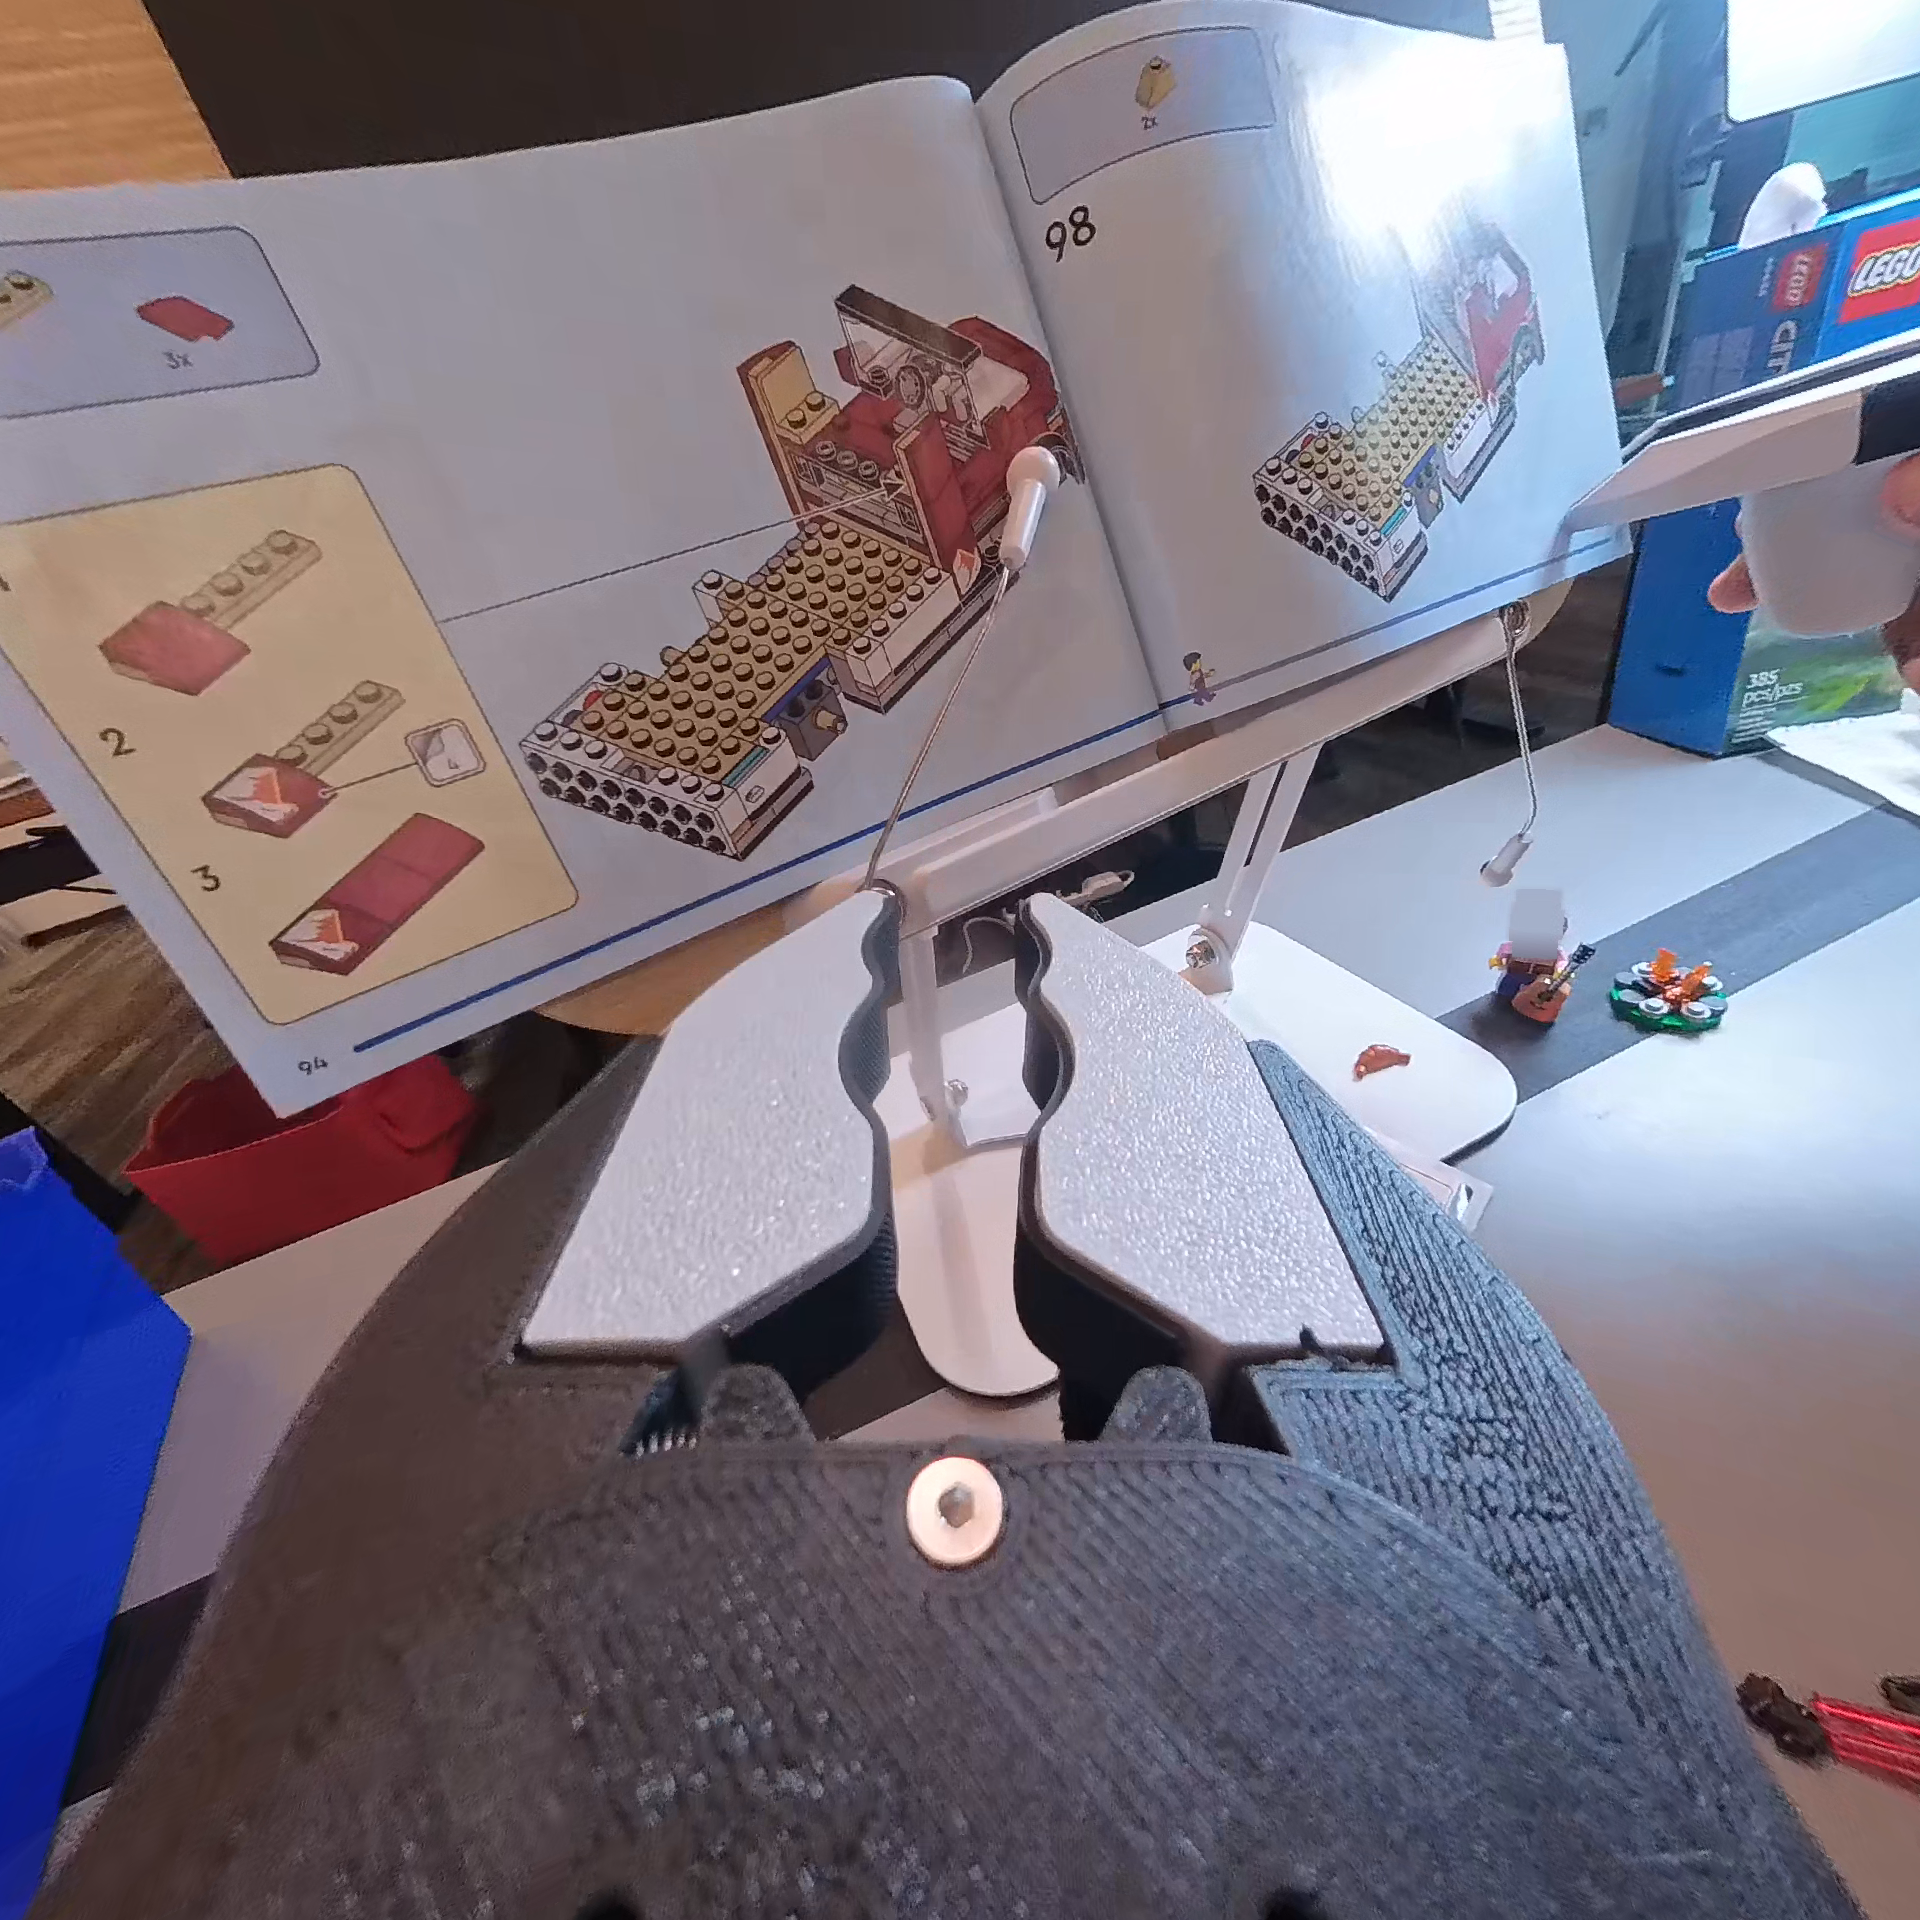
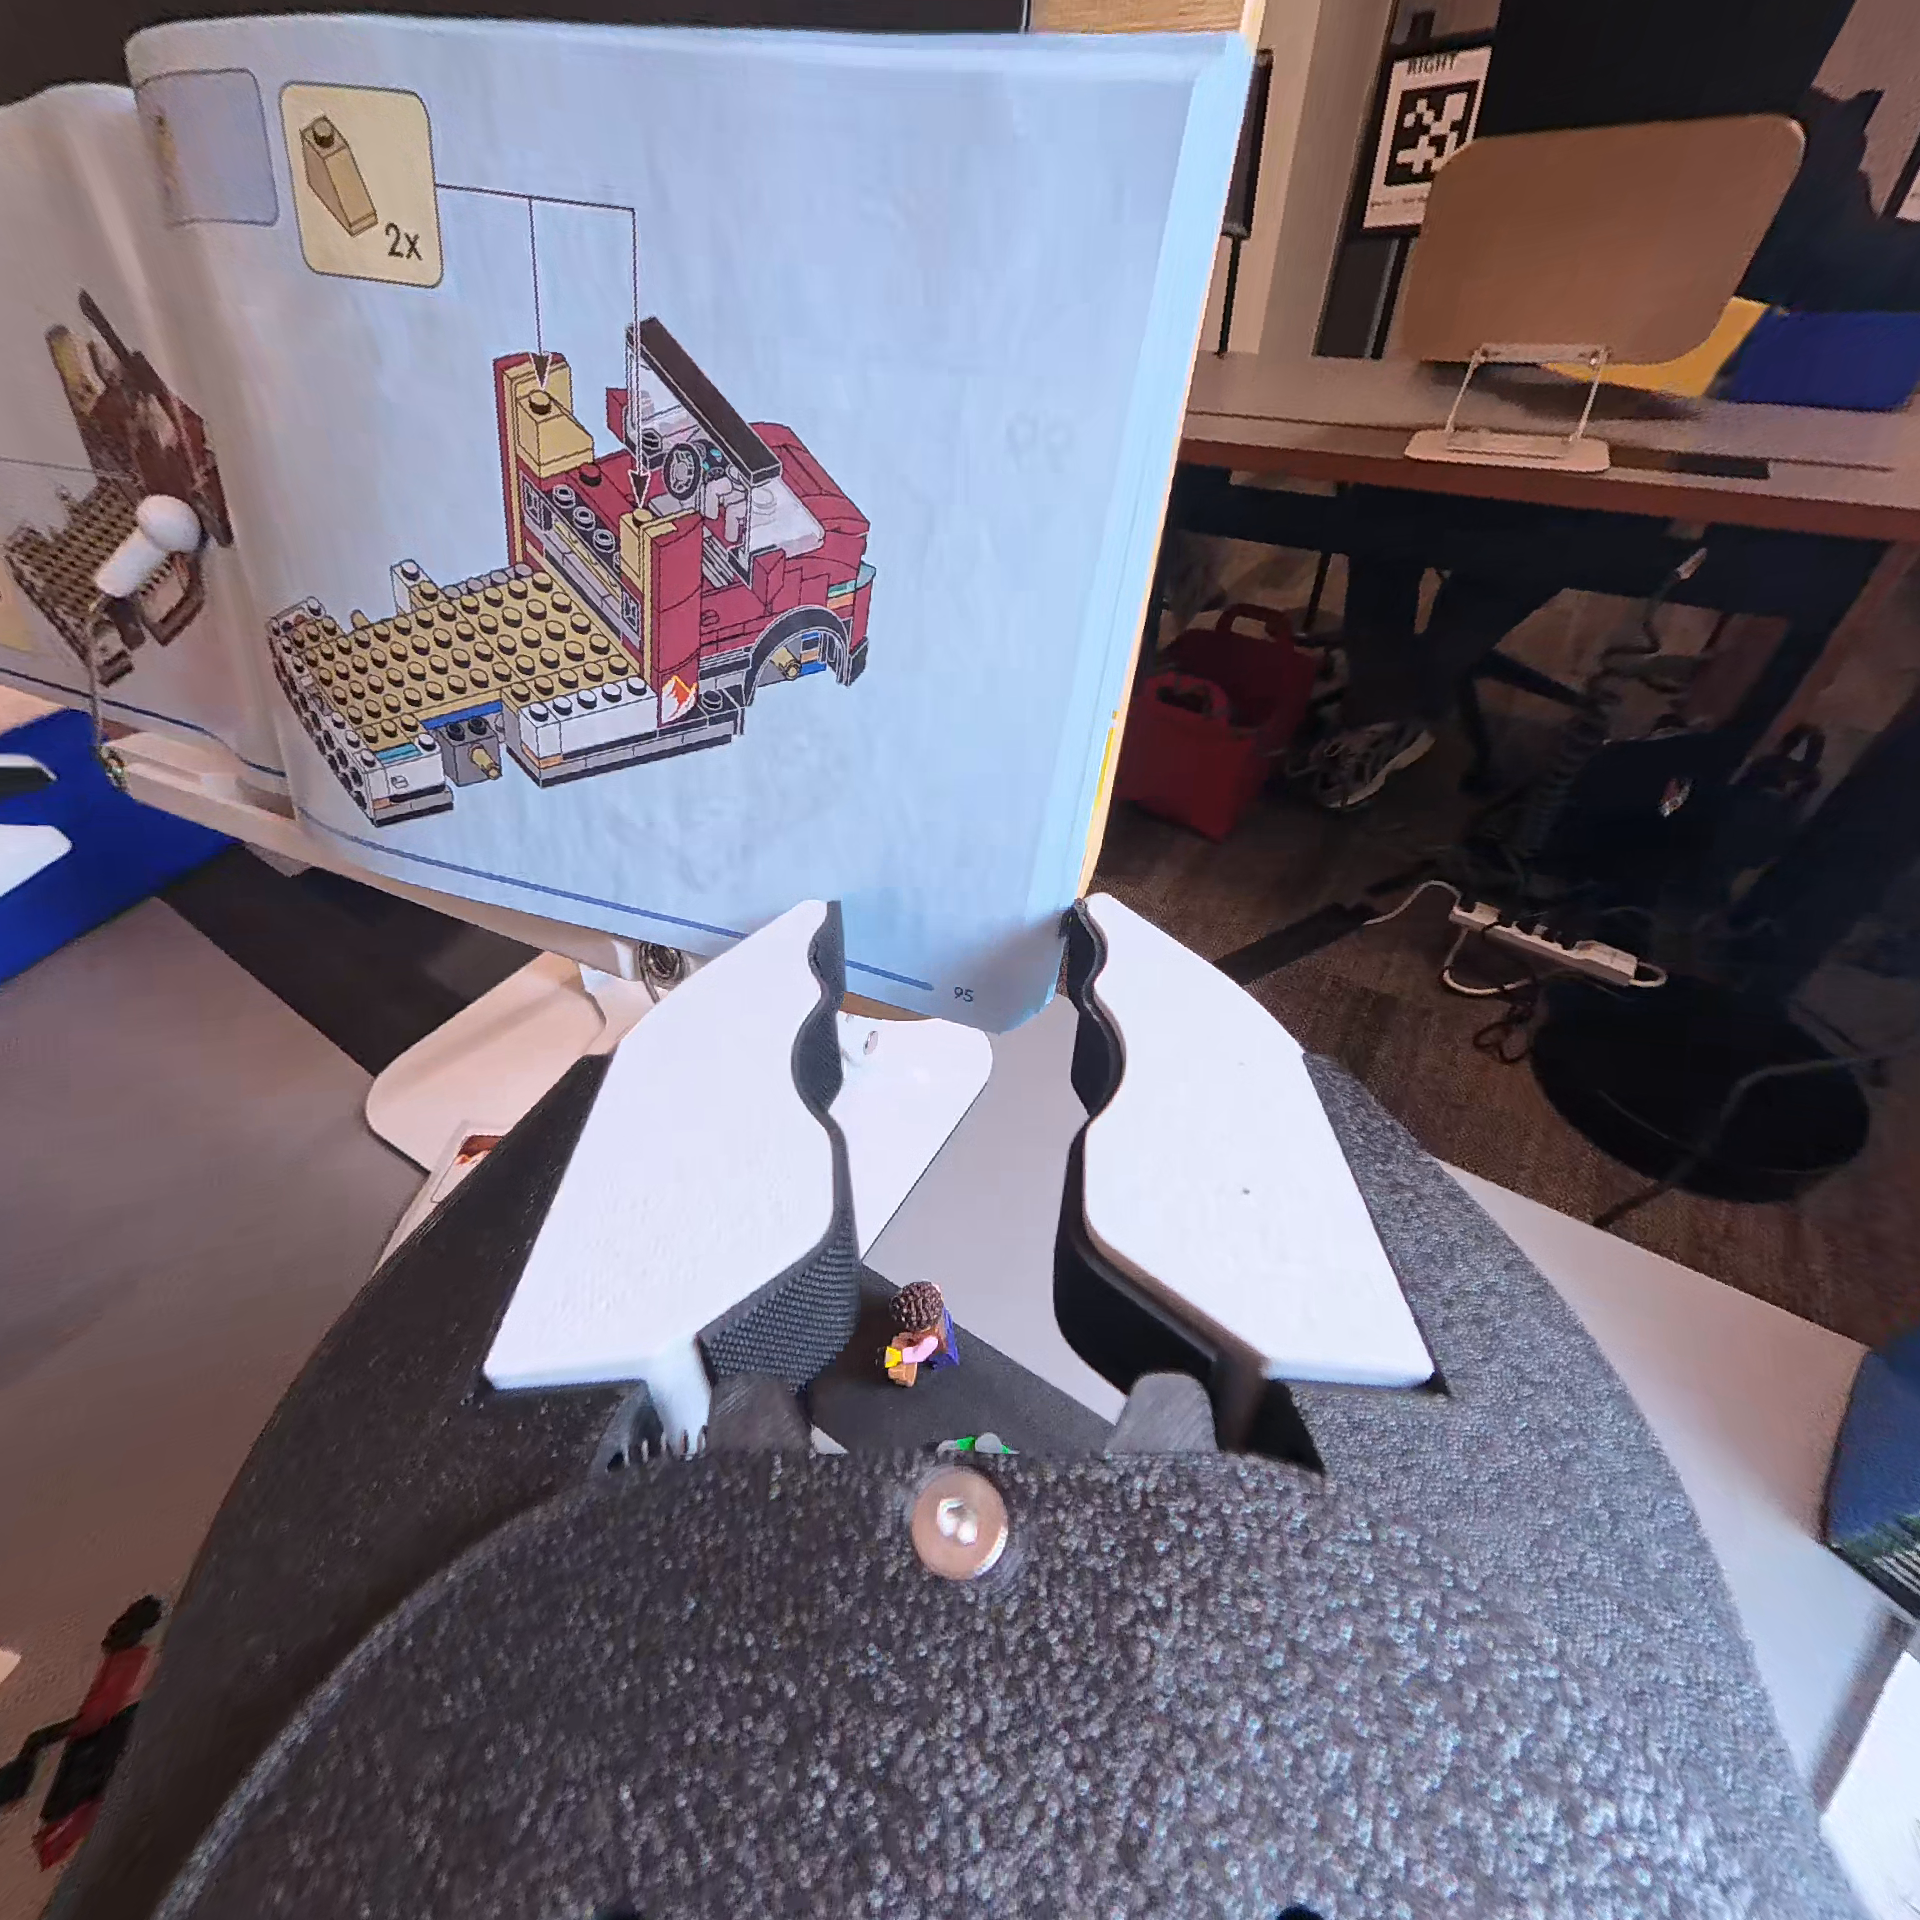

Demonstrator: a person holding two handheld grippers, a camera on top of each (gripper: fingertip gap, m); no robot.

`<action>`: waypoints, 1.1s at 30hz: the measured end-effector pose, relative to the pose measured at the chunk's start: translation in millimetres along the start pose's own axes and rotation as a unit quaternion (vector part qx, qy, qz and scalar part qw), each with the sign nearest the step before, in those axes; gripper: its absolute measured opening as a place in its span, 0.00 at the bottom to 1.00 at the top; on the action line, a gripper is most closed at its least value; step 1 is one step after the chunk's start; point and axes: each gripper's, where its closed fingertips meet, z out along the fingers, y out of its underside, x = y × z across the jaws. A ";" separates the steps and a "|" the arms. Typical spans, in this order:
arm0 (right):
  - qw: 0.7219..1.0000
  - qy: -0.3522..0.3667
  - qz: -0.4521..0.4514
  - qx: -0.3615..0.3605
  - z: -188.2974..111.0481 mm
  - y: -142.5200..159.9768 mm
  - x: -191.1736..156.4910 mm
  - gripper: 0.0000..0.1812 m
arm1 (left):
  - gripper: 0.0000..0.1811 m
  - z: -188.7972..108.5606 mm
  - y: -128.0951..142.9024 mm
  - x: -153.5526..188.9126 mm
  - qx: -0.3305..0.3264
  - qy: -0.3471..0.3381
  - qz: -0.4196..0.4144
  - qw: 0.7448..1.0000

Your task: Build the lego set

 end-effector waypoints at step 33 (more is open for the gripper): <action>0.987 -0.134 -0.091 0.023 -205.8 44.3 -196.6 0.15 | 0.08 -113.7 -90.3 35.2 0.015 0.076 -0.012 0.997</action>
